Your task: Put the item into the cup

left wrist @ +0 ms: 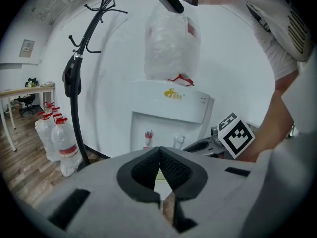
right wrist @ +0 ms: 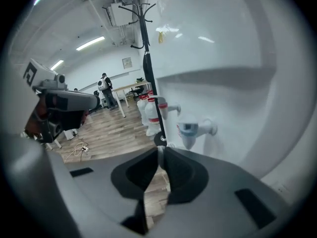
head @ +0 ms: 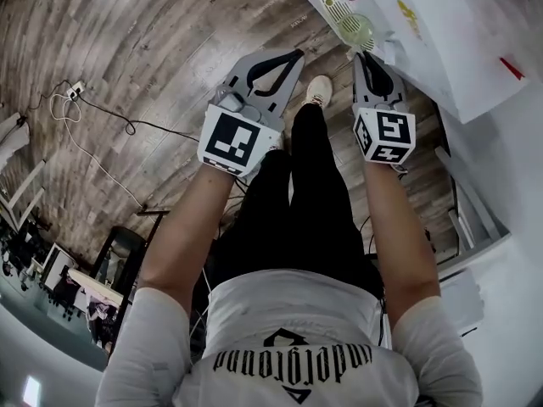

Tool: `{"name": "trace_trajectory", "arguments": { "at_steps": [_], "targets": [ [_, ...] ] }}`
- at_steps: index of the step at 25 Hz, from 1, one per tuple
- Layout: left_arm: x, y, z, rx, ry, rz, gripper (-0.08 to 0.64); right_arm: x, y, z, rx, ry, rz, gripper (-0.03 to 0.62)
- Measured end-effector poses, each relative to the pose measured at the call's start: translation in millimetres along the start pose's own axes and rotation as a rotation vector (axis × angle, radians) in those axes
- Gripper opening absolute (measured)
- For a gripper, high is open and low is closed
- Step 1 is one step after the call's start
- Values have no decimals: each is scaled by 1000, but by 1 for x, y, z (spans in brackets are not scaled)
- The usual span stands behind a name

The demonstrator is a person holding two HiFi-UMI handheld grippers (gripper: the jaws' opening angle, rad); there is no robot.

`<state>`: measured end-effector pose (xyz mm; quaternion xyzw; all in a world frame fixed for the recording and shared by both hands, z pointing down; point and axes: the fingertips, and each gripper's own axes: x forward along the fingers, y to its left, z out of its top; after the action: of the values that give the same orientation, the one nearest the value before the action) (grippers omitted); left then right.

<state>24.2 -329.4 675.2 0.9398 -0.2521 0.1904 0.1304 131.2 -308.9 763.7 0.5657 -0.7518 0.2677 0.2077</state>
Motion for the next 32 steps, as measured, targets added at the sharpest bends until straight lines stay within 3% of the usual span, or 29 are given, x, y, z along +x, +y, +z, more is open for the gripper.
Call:
{"name": "trace_trajectory", "arguments": {
  "at_steps": [8,16,32],
  "targets": [
    [24,6,-34,-35,41,-14,8,42,-17,-23,42,35,-55,49],
    [27,9,-44,-92,35,-1,8,58,-26,-28,77,47,-83,52],
    [21,9,-51,-110,45,11,8,65,-32,-35,84,60,-91,107]
  ]
}}
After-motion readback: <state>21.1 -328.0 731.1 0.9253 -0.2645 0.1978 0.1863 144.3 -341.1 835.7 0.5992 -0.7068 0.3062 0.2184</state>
